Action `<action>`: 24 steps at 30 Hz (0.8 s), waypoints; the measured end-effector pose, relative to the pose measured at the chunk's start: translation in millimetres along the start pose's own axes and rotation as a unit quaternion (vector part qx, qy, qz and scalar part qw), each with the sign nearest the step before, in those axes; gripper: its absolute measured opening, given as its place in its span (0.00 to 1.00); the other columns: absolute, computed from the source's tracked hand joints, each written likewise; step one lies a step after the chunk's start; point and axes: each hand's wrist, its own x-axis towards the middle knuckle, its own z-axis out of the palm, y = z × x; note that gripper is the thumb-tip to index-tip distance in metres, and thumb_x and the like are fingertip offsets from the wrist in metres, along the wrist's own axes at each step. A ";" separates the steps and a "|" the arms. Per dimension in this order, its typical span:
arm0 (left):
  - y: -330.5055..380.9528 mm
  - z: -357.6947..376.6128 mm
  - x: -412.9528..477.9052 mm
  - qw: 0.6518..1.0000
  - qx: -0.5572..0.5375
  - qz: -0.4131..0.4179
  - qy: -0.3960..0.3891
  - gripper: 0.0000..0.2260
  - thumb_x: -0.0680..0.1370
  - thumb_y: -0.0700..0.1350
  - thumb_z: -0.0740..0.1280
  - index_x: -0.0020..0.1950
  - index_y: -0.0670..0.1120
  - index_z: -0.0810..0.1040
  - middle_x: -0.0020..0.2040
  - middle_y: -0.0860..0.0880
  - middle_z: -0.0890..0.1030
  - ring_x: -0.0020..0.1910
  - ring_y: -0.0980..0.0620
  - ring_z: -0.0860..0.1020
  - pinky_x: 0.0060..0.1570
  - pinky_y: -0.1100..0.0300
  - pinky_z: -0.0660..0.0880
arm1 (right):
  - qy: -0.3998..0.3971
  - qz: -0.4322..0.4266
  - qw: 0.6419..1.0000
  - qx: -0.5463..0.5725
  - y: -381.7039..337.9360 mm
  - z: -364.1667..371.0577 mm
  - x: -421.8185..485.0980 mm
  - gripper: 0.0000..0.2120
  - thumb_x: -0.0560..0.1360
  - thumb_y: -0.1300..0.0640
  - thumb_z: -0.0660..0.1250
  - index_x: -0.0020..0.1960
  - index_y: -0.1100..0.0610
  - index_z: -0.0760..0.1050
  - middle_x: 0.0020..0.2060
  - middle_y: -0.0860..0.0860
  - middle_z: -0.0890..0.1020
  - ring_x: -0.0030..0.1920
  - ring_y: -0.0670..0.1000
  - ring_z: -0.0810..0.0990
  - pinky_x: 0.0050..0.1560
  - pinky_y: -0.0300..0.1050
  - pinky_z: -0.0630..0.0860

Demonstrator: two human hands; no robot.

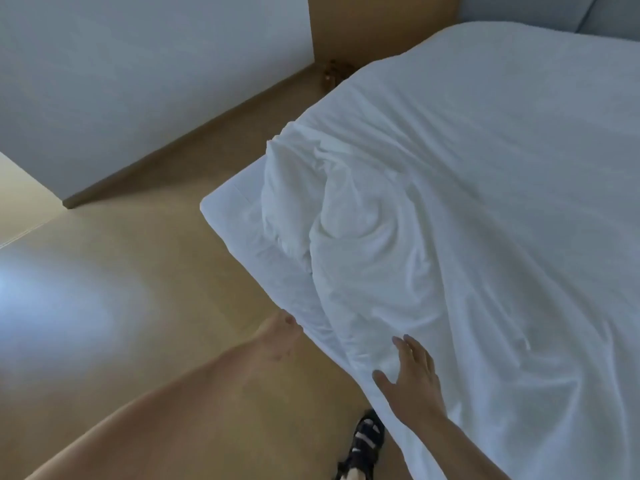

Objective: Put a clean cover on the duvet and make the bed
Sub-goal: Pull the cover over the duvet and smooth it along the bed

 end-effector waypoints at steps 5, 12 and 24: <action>58.6 -58.2 84.4 0.997 -0.058 -0.032 0.038 0.12 0.80 0.43 0.64 0.40 0.50 0.63 0.40 0.46 0.70 0.32 0.48 0.71 0.29 0.59 0.70 | 0.040 -0.046 0.998 -0.019 -60.5 -21.5 104.1 0.38 0.77 0.39 0.62 0.80 0.50 0.50 0.80 0.49 0.48 0.80 0.51 0.46 0.75 0.52 0.57; 94.3 -126.4 202.6 0.989 -0.109 -0.076 0.068 0.28 0.80 0.50 0.65 0.76 0.40 0.63 0.42 0.49 0.71 0.41 0.49 0.73 0.30 0.58 0.73 | 0.045 -0.124 0.983 -0.129 -136.4 -16.5 236.6 0.39 0.69 0.32 0.61 0.73 0.53 0.61 0.76 0.57 0.64 0.76 0.60 0.61 0.66 0.63 0.71; 113.7 -145.7 347.5 0.888 -0.387 -0.174 -0.175 0.28 0.68 0.56 0.78 0.63 0.46 0.76 0.56 0.46 0.81 0.58 0.45 0.78 0.65 0.43 0.73 | -0.010 0.063 0.974 -0.219 -194.1 58.6 339.9 0.62 0.63 0.33 0.74 0.75 0.47 0.30 0.73 0.60 0.26 0.74 0.62 0.24 0.72 0.68 0.34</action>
